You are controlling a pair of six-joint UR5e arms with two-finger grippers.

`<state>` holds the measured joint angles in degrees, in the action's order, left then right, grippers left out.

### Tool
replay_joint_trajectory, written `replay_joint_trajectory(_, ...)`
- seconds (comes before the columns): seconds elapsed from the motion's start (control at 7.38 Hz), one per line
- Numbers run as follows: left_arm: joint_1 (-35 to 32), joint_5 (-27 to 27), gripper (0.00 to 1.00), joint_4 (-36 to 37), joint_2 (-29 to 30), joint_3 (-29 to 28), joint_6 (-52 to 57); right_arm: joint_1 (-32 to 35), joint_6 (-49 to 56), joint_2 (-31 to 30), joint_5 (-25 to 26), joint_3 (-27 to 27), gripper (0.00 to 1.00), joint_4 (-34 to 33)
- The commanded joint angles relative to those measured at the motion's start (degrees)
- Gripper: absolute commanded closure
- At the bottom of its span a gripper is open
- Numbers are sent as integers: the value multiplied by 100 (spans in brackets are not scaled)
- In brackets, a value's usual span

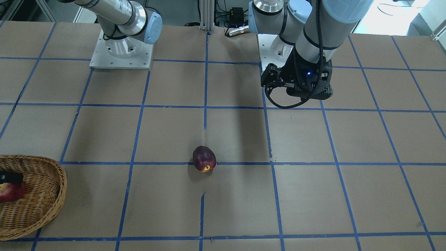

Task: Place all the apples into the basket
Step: 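Withdraw the left gripper to rest while the right gripper moves to the dark red apple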

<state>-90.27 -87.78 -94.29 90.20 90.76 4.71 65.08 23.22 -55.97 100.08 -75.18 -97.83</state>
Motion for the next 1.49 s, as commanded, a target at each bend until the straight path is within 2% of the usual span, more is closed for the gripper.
replay_joint_trajectory(0.0, 124, -220, 0, -55, -126, -32, 21, 424, -63, -553, -128, 30, 0, 605)
replay_joint_trajectory(0.14, 132, -274, 0, -19, -65, -101, 12, 836, -638, -651, -468, 29, 0, 912)
replay_joint_trajectory(0.27, 132, -275, 0, 112, -90, -111, 12, 1327, -1557, -704, -1046, 29, 0, 1002)
replay_joint_trajectory(0.41, 132, -292, 0, 226, -99, -85, 21, 1941, -2115, -722, -1330, 47, 0, 994)
replay_joint_trajectory(0.68, 132, -293, 0, 218, -56, -102, 21, 3224, -3397, -705, -1350, 12, 0, 924)
replay_joint_trajectory(0.95, 132, -293, 0, 218, -38, -93, 21, 4071, -3623, -591, -1350, -75, 0, 618)
replay_joint_trajectory(1.22, 132, -223, 0, 218, -29, -59, -5, 4748, -3658, -214, -1491, -181, 0, -424)
replay_joint_trajectory(1.35, 124, -240, 0, 218, -20, -84, -5, 4890, -3667, -56, -1482, -216, 0, -656)
